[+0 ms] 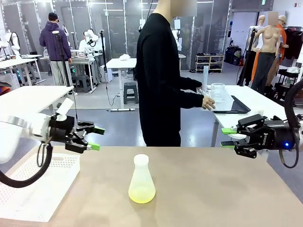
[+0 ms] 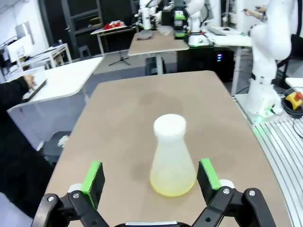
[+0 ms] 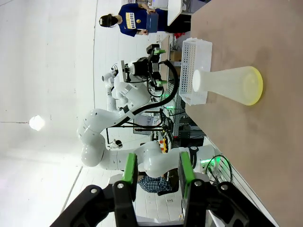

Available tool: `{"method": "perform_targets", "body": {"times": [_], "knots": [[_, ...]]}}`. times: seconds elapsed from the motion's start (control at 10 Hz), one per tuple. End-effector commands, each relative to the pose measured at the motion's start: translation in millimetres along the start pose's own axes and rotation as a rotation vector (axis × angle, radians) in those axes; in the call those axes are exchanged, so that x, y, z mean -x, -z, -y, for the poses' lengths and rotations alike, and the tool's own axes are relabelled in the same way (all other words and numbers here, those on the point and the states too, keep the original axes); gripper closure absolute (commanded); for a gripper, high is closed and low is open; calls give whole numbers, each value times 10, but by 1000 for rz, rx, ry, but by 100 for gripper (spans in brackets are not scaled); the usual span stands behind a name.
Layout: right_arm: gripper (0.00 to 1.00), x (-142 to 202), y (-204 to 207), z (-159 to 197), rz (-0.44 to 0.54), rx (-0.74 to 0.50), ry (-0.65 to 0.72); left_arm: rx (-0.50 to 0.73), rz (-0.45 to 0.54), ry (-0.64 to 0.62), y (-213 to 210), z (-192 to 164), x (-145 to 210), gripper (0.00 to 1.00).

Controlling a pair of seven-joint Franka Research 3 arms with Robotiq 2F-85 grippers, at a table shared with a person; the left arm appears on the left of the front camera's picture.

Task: Prepare the solutions needed for the experiment.
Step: When the human places the Big flask in the center of the table, pick up the Big flask and place it in the left Organizing basket.

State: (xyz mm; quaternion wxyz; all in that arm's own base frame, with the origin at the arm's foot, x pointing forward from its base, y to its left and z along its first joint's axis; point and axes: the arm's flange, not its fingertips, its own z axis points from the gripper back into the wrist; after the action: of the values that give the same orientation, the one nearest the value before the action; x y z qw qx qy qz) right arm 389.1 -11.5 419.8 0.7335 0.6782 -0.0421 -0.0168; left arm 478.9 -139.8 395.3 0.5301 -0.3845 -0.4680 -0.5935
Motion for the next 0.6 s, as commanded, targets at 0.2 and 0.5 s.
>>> {"method": "perform_targets", "body": {"times": [0.2, 0.5], "knots": [[54, 5, -4, 1, -1, -6, -17, 122, 93, -17, 574, -169, 88, 0], [54, 5, -4, 1, -1, -6, -17, 172, 184, -23, 841, -275, 229, 0]]}}
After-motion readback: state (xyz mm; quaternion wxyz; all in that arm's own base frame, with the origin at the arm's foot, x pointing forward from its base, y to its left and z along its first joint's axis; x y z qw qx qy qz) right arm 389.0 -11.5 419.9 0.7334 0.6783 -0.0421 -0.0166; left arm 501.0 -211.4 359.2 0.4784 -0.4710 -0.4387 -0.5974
